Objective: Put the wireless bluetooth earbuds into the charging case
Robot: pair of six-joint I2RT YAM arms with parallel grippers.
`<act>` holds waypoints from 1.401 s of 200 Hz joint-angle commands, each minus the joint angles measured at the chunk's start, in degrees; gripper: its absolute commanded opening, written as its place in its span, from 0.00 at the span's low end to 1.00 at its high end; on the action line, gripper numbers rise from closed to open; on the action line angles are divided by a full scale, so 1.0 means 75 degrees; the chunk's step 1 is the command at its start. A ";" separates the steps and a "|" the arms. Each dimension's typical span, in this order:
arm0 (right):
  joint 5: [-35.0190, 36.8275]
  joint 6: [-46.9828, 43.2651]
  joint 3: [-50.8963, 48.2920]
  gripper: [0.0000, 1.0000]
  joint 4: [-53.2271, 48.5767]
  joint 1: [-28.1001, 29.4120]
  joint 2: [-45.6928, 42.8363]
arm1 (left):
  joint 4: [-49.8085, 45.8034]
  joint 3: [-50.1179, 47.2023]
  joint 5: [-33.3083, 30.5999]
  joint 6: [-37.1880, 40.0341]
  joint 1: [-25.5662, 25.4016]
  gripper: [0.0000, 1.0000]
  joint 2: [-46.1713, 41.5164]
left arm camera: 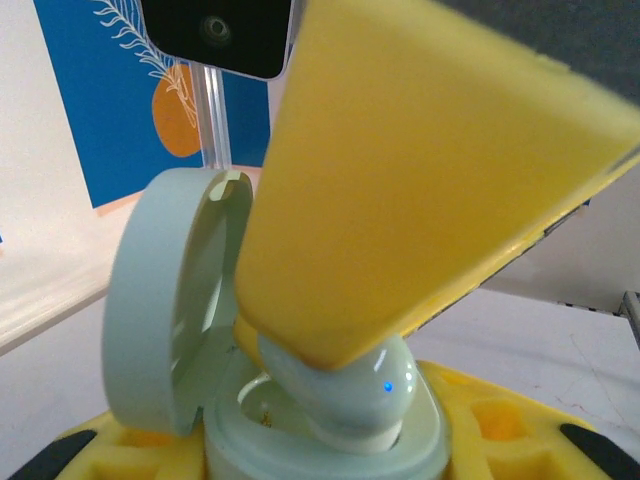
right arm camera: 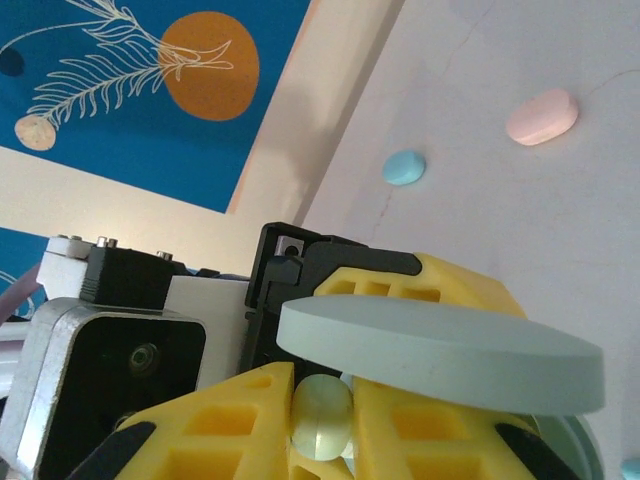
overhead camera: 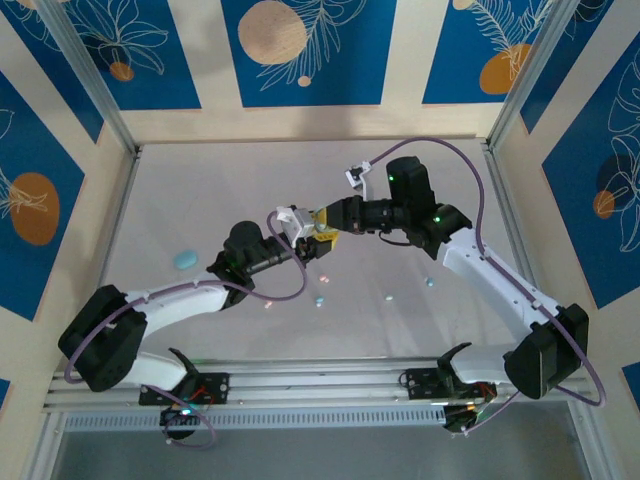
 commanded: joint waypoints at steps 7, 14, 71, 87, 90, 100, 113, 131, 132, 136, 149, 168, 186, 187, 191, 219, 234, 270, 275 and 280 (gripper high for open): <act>0.0603 -0.0473 0.0170 0.22 -0.0564 0.0076 -0.0120 | 0.0727 0.0257 0.0171 -0.0126 -0.0054 0.28 -0.0051; 0.0636 -0.0513 0.0183 0.22 -0.0601 0.0076 -0.0130 | 0.0724 0.0265 0.0171 -0.0125 -0.0047 0.28 -0.0061; 0.0804 -0.0898 0.0481 0.25 -0.1250 0.0108 -0.0084 | 0.0736 0.0322 0.0171 -0.0137 -0.0055 0.28 -0.0037; 0.0819 -0.0940 0.0546 0.26 -0.1361 0.0122 -0.0055 | 0.0724 0.0319 0.0192 -0.0149 -0.0053 0.28 -0.0027; 0.0819 -0.0948 0.0562 0.27 -0.1375 0.0122 -0.0048 | 0.0724 0.0318 0.0194 -0.0159 -0.0057 0.28 -0.0028; 0.0794 -0.0970 0.0602 0.27 -0.1433 0.0133 -0.0014 | 0.0724 0.0313 0.0205 -0.0171 -0.0048 0.28 -0.0028; 0.0799 -0.0984 0.0661 0.27 -0.1512 0.0145 0.0037 | 0.0718 0.0316 0.0212 -0.0184 -0.0057 0.28 -0.0028; 0.0842 -0.0973 0.0717 0.29 -0.1564 0.0157 0.0062 | 0.0703 0.0307 0.0218 -0.0172 -0.0061 0.28 -0.0035; 0.0848 -0.0973 0.0714 0.29 -0.1567 0.0157 0.0062 | 0.0702 0.0304 0.0218 -0.0172 -0.0055 0.28 -0.0037; 0.0853 -0.0973 0.0731 0.29 -0.1569 0.0158 0.0052 | 0.0695 0.0304 0.0218 -0.0172 -0.0056 0.28 -0.0033; 0.0853 -0.0959 0.0809 0.32 -0.1644 0.0158 0.0031 | 0.0669 0.0305 0.0201 -0.0161 -0.0056 0.28 -0.0051; 0.0659 -0.1004 0.0930 0.36 -0.1652 0.0157 -0.0109 | 0.0632 0.0268 0.0160 -0.0140 -0.0054 0.28 -0.0063; 0.0495 -0.1109 0.1007 0.39 -0.1631 0.0147 -0.0380 | 0.0619 0.0237 0.0103 -0.0137 -0.0056 0.28 -0.0075; 0.0493 -0.1111 0.1011 0.39 -0.1624 0.0147 -0.0405 | 0.0619 0.0228 0.0102 -0.0137 -0.0058 0.28 -0.0075; 0.0470 -0.1133 0.1014 0.40 -0.1604 0.0146 -0.0487 | 0.0620 0.0218 0.0081 -0.0131 -0.0054 0.28 -0.0076; 0.0510 -0.1303 0.0892 0.45 -0.1369 0.0066 -0.1222 | 0.0568 0.0101 -0.0004 -0.0124 -0.0050 0.28 -0.0133; 0.0777 -0.1485 0.0775 0.47 -0.1354 -0.0010 -0.1675 | 0.0560 0.0027 -0.0053 -0.0125 -0.0051 0.28 -0.0187; 0.2832 -0.1459 -0.0221 0.56 -0.1634 -0.0464 -0.2923 | 0.0448 -0.0109 -0.0157 -0.0137 -0.0047 0.28 -0.0402; 0.3140 -0.1339 -0.0371 0.56 -0.1796 -0.0623 -0.3038 | 0.0426 -0.0135 -0.0171 -0.0143 -0.0053 0.28 -0.0441; 0.3339 -0.1163 -0.0532 0.56 -0.1951 -0.0820 -0.3143 | 0.0415 -0.0138 -0.0180 -0.0157 -0.0052 0.28 -0.0473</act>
